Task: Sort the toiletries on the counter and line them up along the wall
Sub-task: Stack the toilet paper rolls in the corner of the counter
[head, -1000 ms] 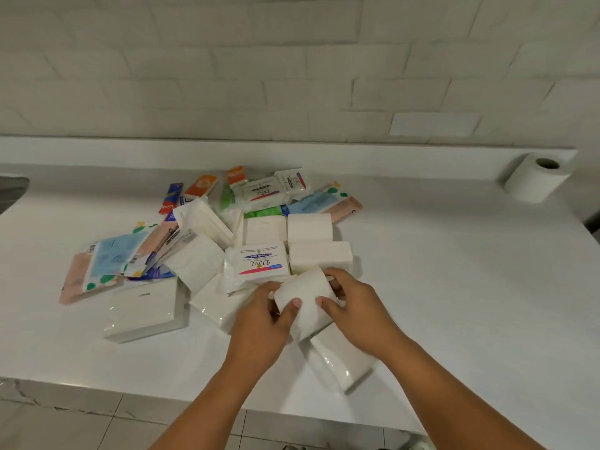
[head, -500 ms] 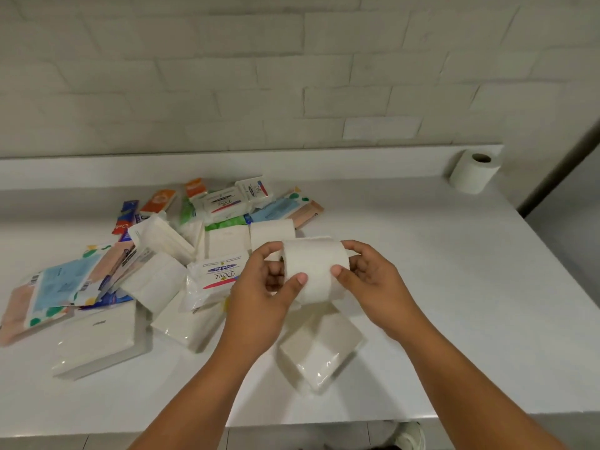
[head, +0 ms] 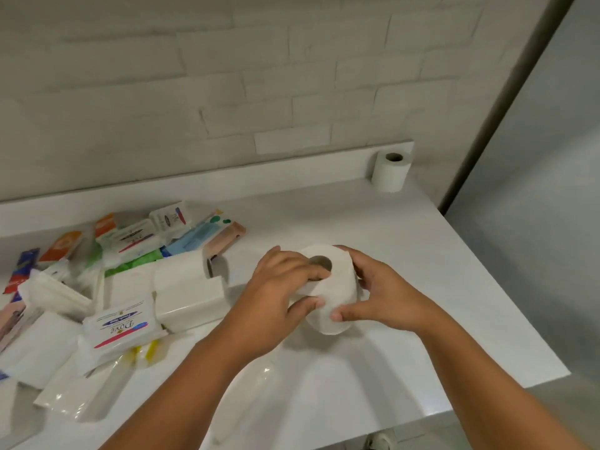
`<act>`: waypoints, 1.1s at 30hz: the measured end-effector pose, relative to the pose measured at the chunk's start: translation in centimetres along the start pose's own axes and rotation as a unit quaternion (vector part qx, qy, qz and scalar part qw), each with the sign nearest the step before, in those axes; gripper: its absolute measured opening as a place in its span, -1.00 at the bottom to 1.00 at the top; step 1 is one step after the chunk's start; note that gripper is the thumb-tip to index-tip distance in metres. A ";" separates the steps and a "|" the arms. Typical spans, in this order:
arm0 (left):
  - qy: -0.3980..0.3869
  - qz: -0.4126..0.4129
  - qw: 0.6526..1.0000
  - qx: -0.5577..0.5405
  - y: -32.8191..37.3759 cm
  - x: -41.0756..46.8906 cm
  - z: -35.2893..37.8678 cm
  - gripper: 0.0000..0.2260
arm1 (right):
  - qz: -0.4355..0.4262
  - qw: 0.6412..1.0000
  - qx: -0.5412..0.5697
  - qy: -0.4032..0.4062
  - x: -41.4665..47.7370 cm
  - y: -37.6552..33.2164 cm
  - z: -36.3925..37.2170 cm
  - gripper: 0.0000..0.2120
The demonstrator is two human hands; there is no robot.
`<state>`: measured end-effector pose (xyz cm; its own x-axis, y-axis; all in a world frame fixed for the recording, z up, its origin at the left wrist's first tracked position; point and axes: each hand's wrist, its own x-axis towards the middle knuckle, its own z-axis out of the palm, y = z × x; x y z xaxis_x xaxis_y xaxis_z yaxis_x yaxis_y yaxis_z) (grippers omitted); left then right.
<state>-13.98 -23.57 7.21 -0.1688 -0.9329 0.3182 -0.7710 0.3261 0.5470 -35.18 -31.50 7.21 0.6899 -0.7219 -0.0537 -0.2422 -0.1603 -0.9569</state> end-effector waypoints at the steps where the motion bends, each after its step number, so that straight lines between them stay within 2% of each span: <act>1: 0.011 0.002 1.000 -0.002 0.7 1.2 1.1 -0.69 | 0.004 1.000 0.009 0.007 -0.5 0.5 -1.1 -0.16; 4: 0.031 -0.010 0.999 -0.034 2.8 4.2 4.1 -0.70 | 0.015 0.998 0.040 0.053 -1.1 1.7 -3.3 -0.13; 7: 0.037 -0.025 0.996 -0.074 4.7 7.3 7.0 -0.69 | 0.009 0.994 0.041 0.097 -1.2 3.4 -6.7 -0.19; 10: 0.032 -0.077 0.987 -0.136 6.0 10.4 8.7 -0.56 | 0.022 0.991 0.039 0.122 -1.3 5.2 -10.6 -0.22; 12: 0.006 -0.138 0.966 -0.218 5.9 12.3 9.8 -0.42 | 0.055 0.989 0.051 0.126 -1.4 6.4 -13.2 -0.18; 14: -0.039 -0.189 0.927 -0.322 5.5 14.4 11.1 -0.30 | 0.081 0.986 0.084 0.118 -1.3 7.7 -15.9 -0.16; 16: -0.094 -0.207 0.893 -0.390 5.2 16.5 12.4 -0.28 | 0.085 0.983 0.120 0.106 -1.0 8.8 -18.5 -0.17; 17: -0.119 -0.198 0.887 -0.400 5.3 16.9 12.4 -0.32 | 0.080 0.982 0.140 0.101 -0.7 9.0 -19.0 -0.18; 19: -0.138 -0.173 0.887 -0.405 5.8 18.7 13.5 -0.40 | 0.063 0.978 0.174 0.095 0.1 9.8 -21.1 -0.23; 22: -0.112 -0.184 0.886 -0.411 5.7 21.2 14.9 -0.39 | 0.049 0.979 0.177 0.087 1.7 10.6 -23.7 -0.32; 26: -0.057 -0.210 0.901 -0.376 4.5 24.5 16.9 -0.33 | 0.034 0.983 0.146 0.110 3.9 11.7 -26.4 -0.38; 33: 0.033 -0.232 0.926 -0.296 3.0 30.1 21.1 -0.42 | 0.056 0.979 0.033 0.192 8.2 15.3 -28.8 -0.52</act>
<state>-34.32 -53.86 2.13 0.1483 -0.9887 -0.0214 -0.2755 -0.0621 0.9593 -52.85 -59.29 0.33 0.3511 -0.9344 -0.0599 -0.2488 -0.0314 -0.9681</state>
